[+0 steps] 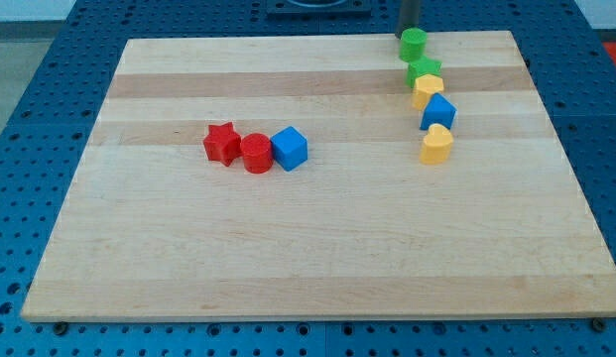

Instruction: Push the red circle closer to the blue cube

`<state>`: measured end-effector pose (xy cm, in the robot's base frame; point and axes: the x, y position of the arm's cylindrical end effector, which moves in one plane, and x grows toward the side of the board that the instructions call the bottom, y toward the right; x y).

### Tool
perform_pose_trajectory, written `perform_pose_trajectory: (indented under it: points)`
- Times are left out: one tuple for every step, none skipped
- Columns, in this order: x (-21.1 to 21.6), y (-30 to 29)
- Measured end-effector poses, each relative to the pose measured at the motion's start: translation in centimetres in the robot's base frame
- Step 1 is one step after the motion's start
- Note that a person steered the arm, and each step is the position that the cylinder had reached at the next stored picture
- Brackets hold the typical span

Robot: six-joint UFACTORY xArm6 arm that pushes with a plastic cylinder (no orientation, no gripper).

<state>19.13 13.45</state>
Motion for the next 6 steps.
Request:
perform_pose_trajectory:
  points:
    - [0.1,0.0]
    - [0.1,0.0]
    - [0.1,0.1]
    - [0.1,0.3]
    - [0.4,0.3]
    - [1.3,0.3]
